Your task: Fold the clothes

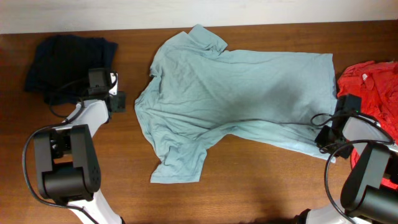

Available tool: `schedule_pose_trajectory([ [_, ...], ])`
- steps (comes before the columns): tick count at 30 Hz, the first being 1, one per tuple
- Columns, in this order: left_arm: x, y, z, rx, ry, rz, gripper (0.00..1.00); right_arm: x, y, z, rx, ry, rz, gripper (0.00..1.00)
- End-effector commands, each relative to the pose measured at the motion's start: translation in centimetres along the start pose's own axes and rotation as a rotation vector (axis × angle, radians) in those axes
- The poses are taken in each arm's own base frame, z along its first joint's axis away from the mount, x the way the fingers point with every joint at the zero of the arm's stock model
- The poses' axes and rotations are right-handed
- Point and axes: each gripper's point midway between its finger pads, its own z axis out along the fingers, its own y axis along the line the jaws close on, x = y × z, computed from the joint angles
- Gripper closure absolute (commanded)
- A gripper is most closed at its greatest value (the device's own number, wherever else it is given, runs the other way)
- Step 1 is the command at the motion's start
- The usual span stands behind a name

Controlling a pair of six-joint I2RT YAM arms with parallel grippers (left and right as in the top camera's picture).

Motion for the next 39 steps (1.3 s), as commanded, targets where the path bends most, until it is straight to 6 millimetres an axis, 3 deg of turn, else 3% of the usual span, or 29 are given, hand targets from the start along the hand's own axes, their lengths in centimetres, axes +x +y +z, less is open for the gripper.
schedule_pose_trajectory([
  [1, -1.7, -0.7, -0.4, 0.048, -0.017, 0.02, 1.0, 1.4, -0.5, 2.1, 0.027, 0.052, -0.012, 0.85],
  [3, -3.0, -1.6, -1.5, 0.102, -0.008, 0.011, 1.0, 1.1, -0.6, 2.1, 0.029, 0.04, -0.008, 0.85],
  [7, -4.5, -5.5, -3.9, 0.31, 0.017, -0.046, 0.99, 0.5, -0.7, 2.1, 0.039, 0.014, -0.002, 0.85],
  [10, -3.4, -7.6, -4.5, 0.375, 0.081, -0.109, 0.99, 0.1, -0.9, 2.1, 0.052, -0.003, 0.001, 0.85],
  [15, -0.3, -9.2, -5.1, 0.382, 0.215, -0.11, 0.99, -0.5, -0.9, 2.1, 0.059, -0.028, 0.01, 0.85],
  [22, 2.4, -9.1, -4.6, 0.33, 0.301, -0.096, 0.99, -1.6, -1.4, 2.0, 0.091, -0.078, 0.032, 0.85],
  [29, 5.2, -10.0, -1.8, 0.331, 0.393, -0.09, 0.99, -1.5, -1.6, 2.0, 0.097, -0.071, 0.03, 0.85],
  [33, 5.7, -10.3, -0.4, 0.326, 0.396, -0.084, 0.99, -0.9, -2.7, 1.9, 0.159, -0.053, 0.049, 0.85],
  [36, 5.4, -9.3, 0.1, 0.266, 0.378, -0.074, 0.99, -0.3, -3.1, 1.9, 0.18, -0.033, 0.04, 0.85],
  [39, 5.4, -7.1, 0.6, 0.136, 0.367, -0.051, 0.99, 0.4, -3.3, 1.8, 0.189, -0.006, 0.03, 0.85],
])
